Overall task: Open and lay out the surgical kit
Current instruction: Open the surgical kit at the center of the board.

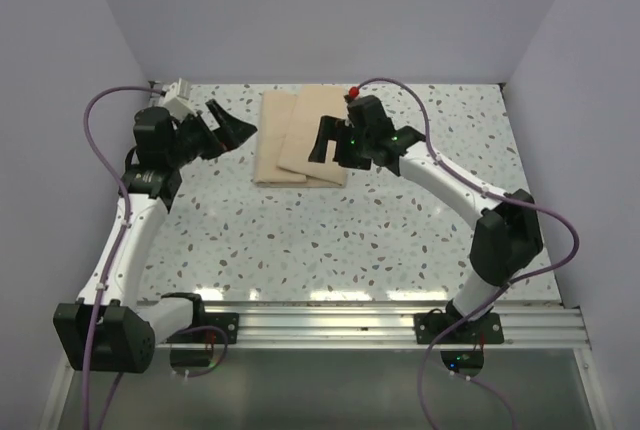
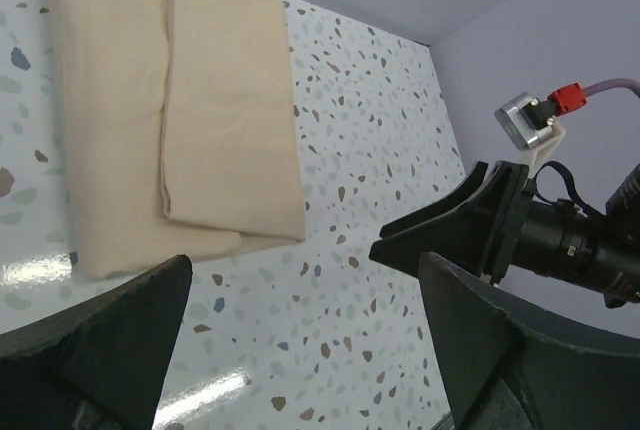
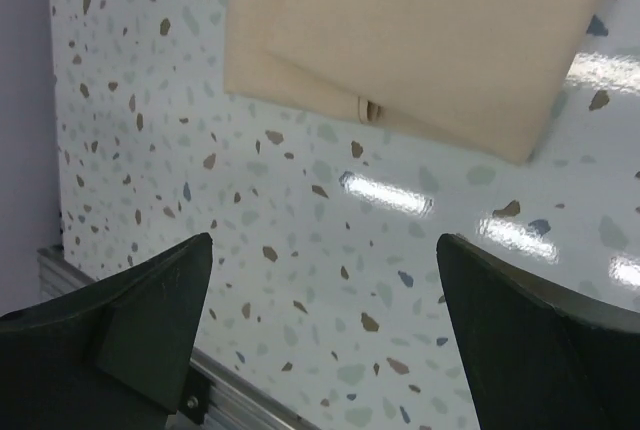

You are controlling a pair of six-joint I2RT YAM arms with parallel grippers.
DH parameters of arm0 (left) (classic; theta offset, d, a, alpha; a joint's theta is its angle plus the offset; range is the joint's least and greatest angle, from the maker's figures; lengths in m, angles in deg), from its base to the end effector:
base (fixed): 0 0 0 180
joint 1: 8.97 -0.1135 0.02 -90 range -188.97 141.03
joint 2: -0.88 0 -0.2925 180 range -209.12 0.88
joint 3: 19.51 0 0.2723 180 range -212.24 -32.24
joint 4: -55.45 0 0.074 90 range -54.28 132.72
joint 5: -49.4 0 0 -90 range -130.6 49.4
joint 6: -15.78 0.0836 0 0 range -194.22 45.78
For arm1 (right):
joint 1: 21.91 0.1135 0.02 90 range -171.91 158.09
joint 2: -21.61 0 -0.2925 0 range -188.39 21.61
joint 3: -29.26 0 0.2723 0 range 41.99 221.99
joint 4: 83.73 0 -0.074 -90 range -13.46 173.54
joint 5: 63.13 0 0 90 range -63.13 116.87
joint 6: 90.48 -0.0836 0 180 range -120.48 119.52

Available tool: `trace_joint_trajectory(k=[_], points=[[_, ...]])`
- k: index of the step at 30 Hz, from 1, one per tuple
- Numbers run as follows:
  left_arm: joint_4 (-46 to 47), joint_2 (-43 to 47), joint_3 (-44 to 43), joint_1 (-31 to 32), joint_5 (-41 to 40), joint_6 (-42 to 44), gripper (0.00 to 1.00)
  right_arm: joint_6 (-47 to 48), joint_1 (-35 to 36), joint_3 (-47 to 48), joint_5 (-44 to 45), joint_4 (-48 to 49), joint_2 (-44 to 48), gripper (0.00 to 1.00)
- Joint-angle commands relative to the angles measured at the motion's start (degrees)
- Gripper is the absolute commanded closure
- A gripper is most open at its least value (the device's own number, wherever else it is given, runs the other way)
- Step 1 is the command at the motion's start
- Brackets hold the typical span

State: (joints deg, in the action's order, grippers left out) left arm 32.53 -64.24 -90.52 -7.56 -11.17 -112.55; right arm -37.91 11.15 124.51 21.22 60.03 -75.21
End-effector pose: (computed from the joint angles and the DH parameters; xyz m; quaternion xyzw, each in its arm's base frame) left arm 0.3071 -0.0486 0.3638 -0.1030 0.7855 -0.3875 0.4715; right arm 0.3736 0.2530 0.3001 0.0125 0.8971 0.2897 0.3333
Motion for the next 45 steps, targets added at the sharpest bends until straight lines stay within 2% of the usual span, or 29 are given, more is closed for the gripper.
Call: trace_joint_trajectory(k=[1, 3, 4, 6, 7, 10, 11, 15, 18, 23, 30, 34, 35, 37, 38, 41, 42, 44, 45], points=[[-8.69, 2.45, -3.68, 0.79, -5.95, 3.7, 0.0, -2.39, 1.48, 5.79, 0.56, -4.61, 1.39, 0.01], [-13.07, 3.85, -3.51, 0.79, -9.73, 3.52, 0.0, -0.64, 2.53, 10.18, -1.37, -7.67, -2.04, 0.02], [-14.05, 5.08, -1.94, 0.87, -12.09, 3.26, 0.0, 0.5, 2.89, 15.42, -3.38, -9.09, -3.89, 0.02], [-14.41, 10.5, 1.66, 0.79, -14.48, 5.09, 0.0, 4.36, 4.55, 22.56, -3.32, -16.54, -10.65, 0.02], [-13.72, 12.8, 7.16, 0.79, -13.97, 6.15, 0.0, 5.6, 5.34, 29.21, -0.18, -18.83, -12.5, 0.02], [-11.95, 19.85, 16.58, 0.79, -11.77, 4.67, 0.0, 9.3, 8.86, 35.68, 8.25, -21.14, -17.17, 0.02], [-14.21, 20.64, 17.58, 0.79, -12.2, 3.71, 0.0, 9.65, 9.82, 36.74, 10.46, -21.49, -19.09, 0.02], [-23.89, 23.19, 16.01, 0.79, -18.95, 5.35, 0.0, 10.54, 10.8, 45.33, 16.97, -25.26, -26.37, 0.03], [-28.12, 25.12, 13.72, 0.79, -22.57, 6.07, 0.0, 10.8, 11.32, 50.87, 18.21, -27.03, -32.88, 0.04], [-30.14, 27.15, 13.46, 0.79, -19.24, 5.19, 0.0, 10.18, 12.12, 59.24, 23.4, -30.63, -41.87, 0.05], [-31.29, 26.19, 11.26, 0.88, -16.34, 4.58, 0.0, 10.8, 12.21, 61.0, 26.13, -29.14, -48.11, 0.06], [-31.38, 26.89, 11.87, 0.88, -16.25, 4.57, 0.0, 10.71, 12.47, 64.25, 26.74, -29.66, -51.8, 0.11], [-31.55, 26.89, 11.96, 0.88, -16.59, 4.58, 0.0, 10.71, 12.73, 64.6, 27.09, -29.84, -52.85, 0.17], [-31.81, 26.98, 11.88, 0.88, -16.95, 5.01, 0.0, 10.71, 13.08, 64.7, 27.27, -29.93, -53.39, 0.24], [-32.16, 26.98, 11.7, 0.88, -17.21, 5.28, 0.0, 10.62, 13.34, 64.61, 27.36, -30.02, -53.65, 0.34], [-31.99, 26.63, 11.44, 0.88, -17.48, 5.54, 0.0, 10.45, 13.44, 64.34, 27.1, -30.54, -54.44, 0.52], [-31.82, 26.28, 11.44, 0.88, -17.39, 5.54, 0.0, 10.62, 13.44, 64.26, 26.66, -30.81, -54.62, 0.67], [-30.94, 25.84, 11.61, 0.88, -16.78, 5.46, 0.0, 10.89, 13.52, 64.26, 26.48, -30.9, -54.62, 0.78], [-30.59, 25.31, 11.7, 0.88, -16.51, 5.46, 0.0, 11.32, 13.61, 64.26, 26.65, -30.9, -54.45, 0.93]])
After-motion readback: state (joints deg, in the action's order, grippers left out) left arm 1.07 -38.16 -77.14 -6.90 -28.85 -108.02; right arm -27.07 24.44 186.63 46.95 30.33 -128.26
